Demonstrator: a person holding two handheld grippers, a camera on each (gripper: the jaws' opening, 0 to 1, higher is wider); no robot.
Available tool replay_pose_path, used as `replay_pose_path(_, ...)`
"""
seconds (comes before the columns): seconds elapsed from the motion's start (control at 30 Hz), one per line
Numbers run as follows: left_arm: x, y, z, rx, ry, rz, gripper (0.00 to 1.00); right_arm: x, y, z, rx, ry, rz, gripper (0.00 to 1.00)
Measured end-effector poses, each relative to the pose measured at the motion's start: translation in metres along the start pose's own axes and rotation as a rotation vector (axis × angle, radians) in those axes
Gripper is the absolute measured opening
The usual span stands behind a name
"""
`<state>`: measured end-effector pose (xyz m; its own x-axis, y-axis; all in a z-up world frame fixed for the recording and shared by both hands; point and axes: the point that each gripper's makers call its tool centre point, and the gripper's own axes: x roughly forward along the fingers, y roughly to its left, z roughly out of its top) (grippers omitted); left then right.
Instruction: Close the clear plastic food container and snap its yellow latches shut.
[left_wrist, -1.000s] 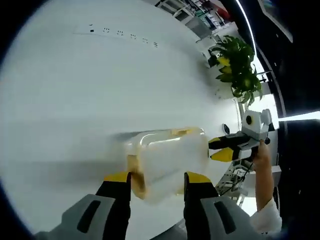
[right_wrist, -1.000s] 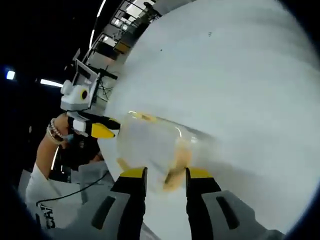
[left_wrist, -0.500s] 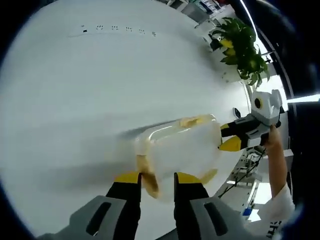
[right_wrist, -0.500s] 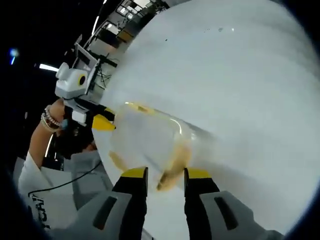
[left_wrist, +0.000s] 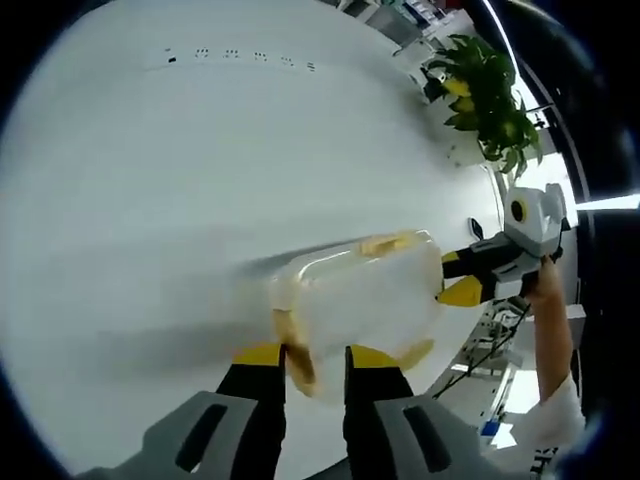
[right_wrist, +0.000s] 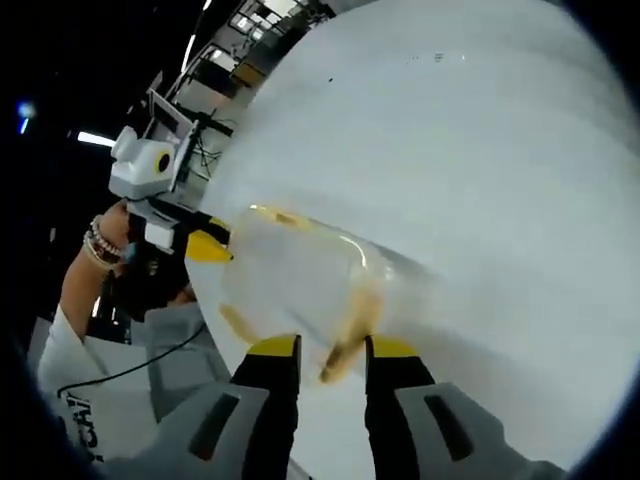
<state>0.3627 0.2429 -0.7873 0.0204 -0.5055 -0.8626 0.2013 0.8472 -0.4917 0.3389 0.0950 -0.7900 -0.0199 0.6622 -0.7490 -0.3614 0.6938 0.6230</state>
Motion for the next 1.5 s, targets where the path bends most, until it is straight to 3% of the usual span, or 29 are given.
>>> replay_pose_path(0.23,0.001,-0.001,-0.002,-0.011,-0.006,-0.004,0.13,0.007,0.001,-0.004,-0.019,0.024,-0.018,0.22)
replay_pose_path(0.47,0.001,-0.001,-0.001,-0.015,-0.019,-0.040,0.11,0.007,-0.001,0.006,-0.015,0.029,-0.026,0.22)
replay_pose_path(0.53,0.002,0.000,-0.002,-0.061,-0.025,-0.073,0.10,0.007,-0.002,0.010,-0.021,0.032,-0.034,0.23)
replay_pose_path(0.83,-0.001,0.003,-0.002,-0.117,-0.069,-0.125,0.08,0.006,-0.004,0.021,-0.017,0.031,-0.043,0.23)
replay_pose_path(0.87,0.002,-0.011,0.005,-0.157,-0.106,-0.200,0.07,0.006,-0.005,0.021,-0.017,0.033,-0.042,0.23)
replay_pose_path(0.9,0.000,0.001,-0.005,-0.169,-0.077,-0.150,0.07,0.005,-0.005,0.022,-0.016,0.030,-0.041,0.23)
replay_pose_path(1.17,-0.002,-0.002,-0.004,-0.048,-0.121,-0.124,0.10,0.000,-0.005,0.019,-0.024,0.019,-0.032,0.24)
replay_pose_path(1.23,-0.003,-0.001,-0.002,0.020,-0.155,-0.113,0.11,0.000,-0.003,0.019,-0.030,0.014,-0.044,0.25)
replay_pose_path(1.27,-0.003,-0.001,-0.002,0.017,-0.175,-0.108,0.12,0.000,-0.002,0.018,-0.046,0.015,-0.054,0.26)
replay_pose_path(1.37,-0.005,-0.002,0.000,0.036,-0.282,-0.122,0.12,-0.007,-0.004,0.020,-0.182,0.030,-0.109,0.25)
replay_pose_path(1.4,-0.007,-0.002,0.001,0.026,-0.305,-0.119,0.14,-0.013,-0.004,0.019,-0.235,0.039,-0.130,0.20)
replay_pose_path(1.5,-0.020,-0.005,0.014,0.007,-0.417,-0.140,0.21,-0.024,-0.004,0.035,-0.253,-0.023,-0.168,0.12)
